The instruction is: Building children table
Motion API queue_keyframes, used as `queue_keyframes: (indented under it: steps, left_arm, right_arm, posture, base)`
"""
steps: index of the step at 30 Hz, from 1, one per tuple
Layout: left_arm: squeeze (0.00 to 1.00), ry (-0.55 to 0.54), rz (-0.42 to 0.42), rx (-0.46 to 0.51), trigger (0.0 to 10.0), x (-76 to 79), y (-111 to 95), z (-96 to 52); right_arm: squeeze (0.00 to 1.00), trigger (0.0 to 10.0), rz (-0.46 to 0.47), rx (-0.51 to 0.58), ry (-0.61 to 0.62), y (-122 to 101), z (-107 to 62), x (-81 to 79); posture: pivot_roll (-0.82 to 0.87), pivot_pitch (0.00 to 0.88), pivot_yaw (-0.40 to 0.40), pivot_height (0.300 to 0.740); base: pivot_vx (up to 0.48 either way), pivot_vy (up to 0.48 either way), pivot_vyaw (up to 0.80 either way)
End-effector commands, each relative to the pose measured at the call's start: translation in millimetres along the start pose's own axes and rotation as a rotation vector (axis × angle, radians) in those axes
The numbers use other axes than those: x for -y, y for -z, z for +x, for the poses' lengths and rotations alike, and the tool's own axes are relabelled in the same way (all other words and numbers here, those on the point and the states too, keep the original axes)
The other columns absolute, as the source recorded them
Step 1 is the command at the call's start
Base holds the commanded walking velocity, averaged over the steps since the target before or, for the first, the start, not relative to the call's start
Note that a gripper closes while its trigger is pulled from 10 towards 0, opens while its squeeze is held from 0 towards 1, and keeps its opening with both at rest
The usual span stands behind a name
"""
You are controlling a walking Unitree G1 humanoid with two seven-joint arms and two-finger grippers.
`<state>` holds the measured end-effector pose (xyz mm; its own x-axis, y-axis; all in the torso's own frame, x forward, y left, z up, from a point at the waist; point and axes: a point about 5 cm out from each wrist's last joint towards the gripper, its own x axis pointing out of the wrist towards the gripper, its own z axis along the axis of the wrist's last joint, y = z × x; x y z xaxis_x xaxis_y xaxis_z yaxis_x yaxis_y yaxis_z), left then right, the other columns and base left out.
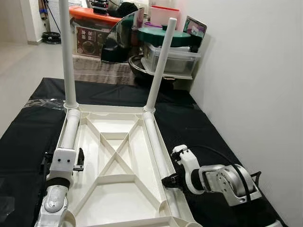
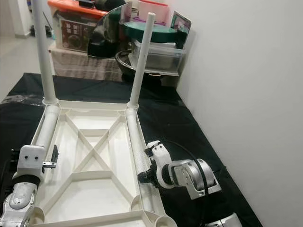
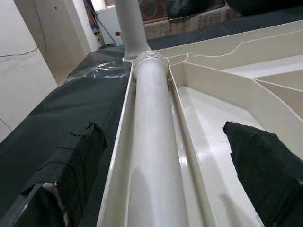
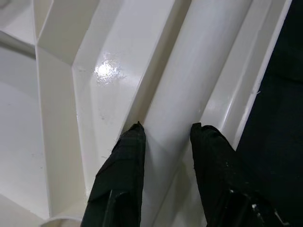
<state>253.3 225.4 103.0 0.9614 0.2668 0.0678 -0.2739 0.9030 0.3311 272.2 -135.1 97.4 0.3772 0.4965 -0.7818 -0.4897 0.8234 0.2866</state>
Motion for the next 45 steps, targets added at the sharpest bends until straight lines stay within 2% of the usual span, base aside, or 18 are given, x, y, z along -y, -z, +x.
queue_keyframes:
  steps: [1, 13, 14, 15, 17, 18, 20, 24, 25, 26, 27, 28, 29, 32, 36, 37, 38, 45]
  left_arm:
    - [0.00, 0.022, 0.024, -0.059, 10.0, 4.0, 11, -3.6]
    - [0.00, 0.023, 0.026, -0.057, 10.0, 3.2, 11, -2.8]
    - [0.00, 0.024, 0.026, -0.057, 10.0, 2.9, 11, -2.7]
    - [0.00, 0.024, 0.026, -0.057, 10.0, 2.9, 11, -2.7]
    - [0.00, 0.025, 0.027, -0.057, 10.0, 2.9, 11, -2.5]
    - [0.00, 0.025, 0.027, -0.057, 10.0, 2.9, 11, -2.5]
    - [0.00, 0.028, 0.028, -0.055, 10.0, 3.0, 10, -2.0]
    - [0.00, 0.030, 0.029, -0.050, 10.0, 3.2, 9, -0.1]
    - [0.00, 0.029, 0.029, -0.048, 10.0, 2.7, 8, 0.5]
    - [0.00, 0.029, 0.029, -0.048, 10.0, 2.7, 8, 0.5]
    - [0.00, 0.027, 0.028, -0.046, 10.0, 2.3, 8, 0.7]
    - [0.00, 0.025, 0.028, -0.046, 10.0, 1.8, 7, 0.7]
    - [0.00, 0.024, 0.028, -0.046, 10.0, 1.5, 8, -0.1]
    - [0.00, 0.024, 0.028, -0.047, 10.0, 1.4, 8, -0.7]
    - [0.00, 0.024, 0.028, -0.050, 10.0, 1.5, 9, -1.7]
    - [0.00, 0.025, 0.028, -0.049, 10.0, 1.3, 9, -0.9]
    - [0.00, 0.025, 0.029, -0.045, 10.0, 1.0, 8, 0.9]
    - [0.00, 0.026, 0.030, -0.042, 10.0, 1.1, 7, 2.5]
  right_arm:
    - [0.00, 0.0, 0.157, -0.364, 0.037, 79, 26.3, 7.5]
    - [0.00, 0.0, 0.129, -0.348, 0.024, 81, 33.7, 6.4]
    - [0.00, 0.0, 0.108, -0.259, 0.008, 63, 32.6, 5.8]
    - [0.00, 0.0, 0.108, -0.259, 0.008, 63, 32.6, 5.8]
    - [0.00, 0.0, 0.081, -0.074, -0.031, 21, 25.4, 2.7]
    - [0.00, 0.0, 0.081, -0.074, -0.031, 21, 25.4, 2.7]
    - [0.00, 0.0, 0.049, 0.069, -0.062, -12, 16.5, -2.1]
    - [0.00, 0.0, -0.011, 0.196, -0.085, -41, 6.3, -10.2]
    - [0.00, 1.0, -0.035, 0.247, -0.086, -49, 3.2, -13.3]
    - [0.00, 1.0, -0.035, 0.247, -0.086, -49, 3.2, -13.3]
    - [0.00, 7.8, -0.070, 0.306, -0.085, -57, -0.2, -16.4]
    - [0.00, 10.0, -0.094, 0.354, -0.091, -62, -2.6, -19.4]
    - [0.00, 10.0, -0.122, 0.420, -0.097, -69, -6.0, -23.2]
    - [0.00, 10.0, -0.138, 0.459, -0.101, -73, -7.9, -25.5]
    - [0.00, 10.0, -0.158, 0.603, -0.110, -86, -15.9, -33.0]
    - [1.00, 10.0, -0.165, 0.682, -0.114, -93, -20.7, -37.3]
    - [1.00, 10.0, -0.188, 0.765, -0.099, -102, -25.1, -40.9]
    - [1.00, 10.0, -0.215, 0.780, -0.071, -104, -23.0, -40.8]
  posture:
    - [0.00, 0.000, -0.175, 0.740]
    - [0.00, 0.000, -0.170, 0.740]
    - [0.00, 0.000, -0.164, 0.740]
    - [0.00, 0.000, -0.164, 0.740]
    - [0.00, 0.000, -0.164, 0.740]
    - [0.00, 0.000, -0.164, 0.740]
    - [0.00, 0.000, -0.155, 0.740]
    - [0.00, 0.000, -0.157, 0.740]
    - [0.00, 0.000, -0.159, 0.740]
    - [0.00, 0.000, -0.159, 0.740]
    - [0.00, 0.000, -0.160, 0.740]
    - [0.00, 0.000, -0.161, 0.740]
    - [0.00, 0.000, -0.161, 0.740]
    - [0.00, 0.000, -0.161, 0.740]
    - [0.01, 0.000, -0.158, 0.740]
    - [0.01, 0.000, -0.155, 0.740]
    - [0.02, 0.000, -0.151, 0.740]
    - [0.02, 0.000, -0.151, 0.740]
  base:
    - [0.000, 0.000, 0.00]
    - [0.000, 0.000, 0.00]
    - [0.000, 0.000, 0.00]
    - [0.000, 0.000, 0.00]
    - [0.000, 0.000, 0.00]
    - [0.000, 0.000, 0.00]
    - [0.000, 0.000, 0.00]
    - [0.000, 0.000, 0.00]
    - [0.000, 0.000, 0.00]
    - [0.000, 0.000, 0.00]
    - [0.000, 0.000, 0.00]
    - [0.000, 0.000, 0.00]
    - [0.000, 0.000, 0.00]
    - [0.000, 0.000, 0.00]
    - [0.000, 0.000, 0.00]
    - [0.000, 0.000, 0.00]
    - [0.000, 0.000, 0.00]
    - [0.000, 0.000, 0.00]
